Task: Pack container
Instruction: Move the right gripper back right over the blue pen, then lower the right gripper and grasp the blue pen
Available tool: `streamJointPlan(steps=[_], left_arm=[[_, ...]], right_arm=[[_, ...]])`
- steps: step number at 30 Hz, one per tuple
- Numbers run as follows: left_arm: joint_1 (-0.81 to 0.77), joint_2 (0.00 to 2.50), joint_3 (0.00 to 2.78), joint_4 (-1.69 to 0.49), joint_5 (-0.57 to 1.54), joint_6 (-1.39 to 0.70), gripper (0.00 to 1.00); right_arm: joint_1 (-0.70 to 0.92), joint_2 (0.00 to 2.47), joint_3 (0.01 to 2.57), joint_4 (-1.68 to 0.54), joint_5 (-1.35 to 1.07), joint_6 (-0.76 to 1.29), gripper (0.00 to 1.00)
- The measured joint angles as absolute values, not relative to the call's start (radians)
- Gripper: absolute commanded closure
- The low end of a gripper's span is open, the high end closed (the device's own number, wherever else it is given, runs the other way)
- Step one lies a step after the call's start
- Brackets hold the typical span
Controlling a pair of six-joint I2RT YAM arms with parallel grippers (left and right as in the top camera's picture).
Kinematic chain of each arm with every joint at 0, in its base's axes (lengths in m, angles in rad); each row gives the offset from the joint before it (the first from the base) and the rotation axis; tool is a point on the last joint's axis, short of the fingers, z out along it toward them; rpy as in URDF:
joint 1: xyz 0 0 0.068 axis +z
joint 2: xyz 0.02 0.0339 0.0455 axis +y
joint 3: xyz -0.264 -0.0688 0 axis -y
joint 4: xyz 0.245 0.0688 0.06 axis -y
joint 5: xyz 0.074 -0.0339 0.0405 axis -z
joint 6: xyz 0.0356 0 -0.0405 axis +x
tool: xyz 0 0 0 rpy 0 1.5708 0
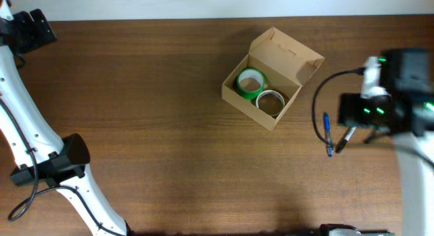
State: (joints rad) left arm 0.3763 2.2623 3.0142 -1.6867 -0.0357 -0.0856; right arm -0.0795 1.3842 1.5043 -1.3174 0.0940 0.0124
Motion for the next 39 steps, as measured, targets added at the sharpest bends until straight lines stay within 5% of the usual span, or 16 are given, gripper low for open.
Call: streamJointPlan(steps=[8, 25, 39], left_arm=[[0.376, 2.262, 3.014, -1.687, -0.036, -0.086, 0.00], [0.376, 2.262, 3.014, -1.687, -0.036, -0.086, 0.00], [0.376, 2.262, 3.014, -1.687, -0.036, -0.086, 0.00]], right_arm=[[-0.155, 1.672, 1.417, -1.237, 0.087, -0.039, 0.42], [-0.188, 1.921, 1.417, -1.217, 0.010, -0.084, 0.42], [-0.188, 2.014, 1.415, -1.178, 0.006, -0.090, 0.51]])
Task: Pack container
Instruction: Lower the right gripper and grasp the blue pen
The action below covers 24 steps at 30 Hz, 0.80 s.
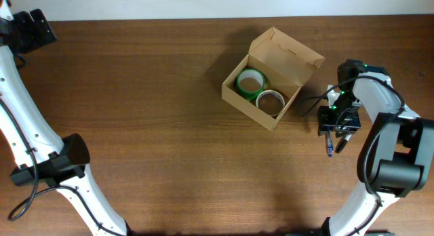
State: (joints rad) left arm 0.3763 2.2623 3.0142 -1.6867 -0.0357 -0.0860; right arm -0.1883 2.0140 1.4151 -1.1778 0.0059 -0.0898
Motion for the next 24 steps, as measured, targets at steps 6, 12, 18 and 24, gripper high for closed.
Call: streamJointPlan(steps=[6, 12, 18, 24], left_arm=[[0.376, 2.262, 3.014, -1.687, -0.036, -0.086, 0.00], [0.376, 2.262, 3.014, -1.687, -0.036, -0.086, 0.00], [0.376, 2.262, 3.014, -1.687, -0.036, -0.086, 0.00], [0.376, 2.262, 3.014, -1.687, -0.036, -0.086, 0.00]], right_arm=[[-0.188, 2.030, 1.415, -1.147, 0.006, -0.078, 0.56], [-0.189, 2.045, 1.415, -1.124, 0.006, -0.074, 0.56], [-0.197, 2.051, 1.407, -1.094, 0.006, -0.075, 0.57], [-0.240, 2.051, 1.406, -1.079, 0.007, -0.074, 0.57]])
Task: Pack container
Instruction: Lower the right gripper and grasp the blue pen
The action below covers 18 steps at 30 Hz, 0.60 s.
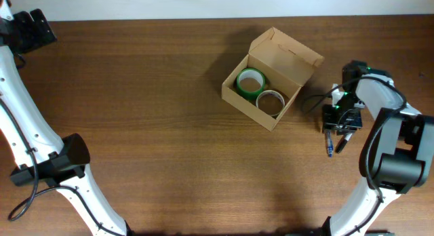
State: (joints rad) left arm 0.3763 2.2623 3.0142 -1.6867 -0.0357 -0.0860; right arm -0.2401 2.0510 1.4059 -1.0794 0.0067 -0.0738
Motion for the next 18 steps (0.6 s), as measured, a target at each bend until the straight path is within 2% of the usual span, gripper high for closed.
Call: streamJointPlan(steps=[2, 13, 18], left_arm=[[0.376, 2.262, 3.014, -1.687, -0.036, -0.086, 0.00], [0.376, 2.262, 3.014, -1.687, -0.036, -0.086, 0.00], [0.376, 2.262, 3.014, -1.687, -0.036, -0.086, 0.00]], right_arm=[[-0.253, 2.051, 1.406, -1.078, 0.007, -0.074, 0.59], [-0.260, 2.051, 1.380, -1.064, 0.007, -0.076, 0.59], [-0.260, 2.051, 1.362, -1.050, 0.007, -0.079, 0.66]])
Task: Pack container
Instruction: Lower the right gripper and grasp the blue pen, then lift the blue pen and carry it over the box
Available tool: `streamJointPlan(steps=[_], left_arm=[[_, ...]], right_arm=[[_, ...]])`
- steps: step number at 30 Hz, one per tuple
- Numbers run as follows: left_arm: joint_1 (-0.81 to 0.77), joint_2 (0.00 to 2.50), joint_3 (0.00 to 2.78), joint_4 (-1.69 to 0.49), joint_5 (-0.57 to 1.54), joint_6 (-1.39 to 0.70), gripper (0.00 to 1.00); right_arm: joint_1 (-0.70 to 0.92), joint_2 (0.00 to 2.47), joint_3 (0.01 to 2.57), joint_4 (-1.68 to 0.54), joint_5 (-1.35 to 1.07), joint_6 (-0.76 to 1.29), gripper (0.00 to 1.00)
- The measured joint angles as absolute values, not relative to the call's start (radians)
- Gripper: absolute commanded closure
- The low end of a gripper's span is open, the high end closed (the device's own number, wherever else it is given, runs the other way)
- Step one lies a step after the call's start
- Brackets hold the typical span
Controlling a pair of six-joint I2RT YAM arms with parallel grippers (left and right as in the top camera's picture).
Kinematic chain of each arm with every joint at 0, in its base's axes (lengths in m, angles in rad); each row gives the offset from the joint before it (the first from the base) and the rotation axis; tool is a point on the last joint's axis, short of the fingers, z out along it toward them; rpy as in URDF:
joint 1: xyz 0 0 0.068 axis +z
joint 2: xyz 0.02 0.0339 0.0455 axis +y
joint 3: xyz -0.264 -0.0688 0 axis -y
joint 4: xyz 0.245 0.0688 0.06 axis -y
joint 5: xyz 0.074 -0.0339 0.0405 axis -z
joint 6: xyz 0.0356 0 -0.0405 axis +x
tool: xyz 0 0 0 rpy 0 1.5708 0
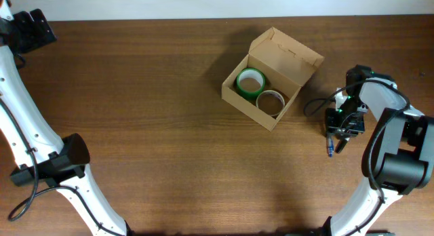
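Observation:
An open cardboard box [293,65] stands right of the table's middle. It holds a green tape roll [250,82] and a pale tape roll [270,100]. Right of the box, a blue pen [329,145] and a black marker [341,143] lie on the wood. My right gripper [341,122] hangs over their upper ends and hides them. Its fingers are not visible from above, so neither their state nor any grip can be told. My left gripper [32,29] is far away at the back left corner, its jaws not readable.
The box's lid flap [291,49] stands open toward the back right. A black cable [313,104] loops between the box and my right wrist. The left arm's elbow [66,159] rests near the table's left edge.
My right wrist has shifted slightly to the right and toward the front over the pens. The pens, the box and the left arm are where they were.
At first my right arm was a blur at the right edge, and both pens lay fully in view. Then its gripper stood over the pens' upper ends. It has stayed there with small shifts, and the pens have not moved.

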State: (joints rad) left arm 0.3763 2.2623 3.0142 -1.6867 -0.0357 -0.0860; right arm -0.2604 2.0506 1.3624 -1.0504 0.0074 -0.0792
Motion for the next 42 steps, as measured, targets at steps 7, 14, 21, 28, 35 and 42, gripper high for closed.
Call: streamJointPlan(steps=[7, 14, 21, 28, 35, 42], left_arm=[[0.376, 2.262, 3.014, -1.687, -0.035, -0.086, 0.00], [0.376, 2.262, 3.014, -1.687, -0.036, -0.086, 0.00], [0.376, 2.262, 3.014, -1.687, -0.036, -0.086, 0.00], [0.376, 2.262, 3.014, -1.687, -0.036, -0.086, 0.00], [0.376, 2.262, 3.014, -1.687, -0.036, -0.086, 0.00], [0.376, 2.262, 3.014, -1.687, -0.036, -0.086, 0.00]], right_arm=[[-0.260, 2.031, 1.334, -1.023, 0.011, -0.073, 0.96], [-0.260, 2.028, 1.332, -1.021, 0.002, -0.058, 0.96], [-0.260, 2.031, 1.367, -1.080, -0.124, -0.052, 0.96], [-0.247, 1.990, 1.579, -1.231, -0.187, -0.054, 0.96], [-0.161, 1.906, 1.887, -1.389, -0.203, -0.122, 0.96], [0.029, 1.895, 2.045, -1.445, -0.208, -0.271, 0.96]])
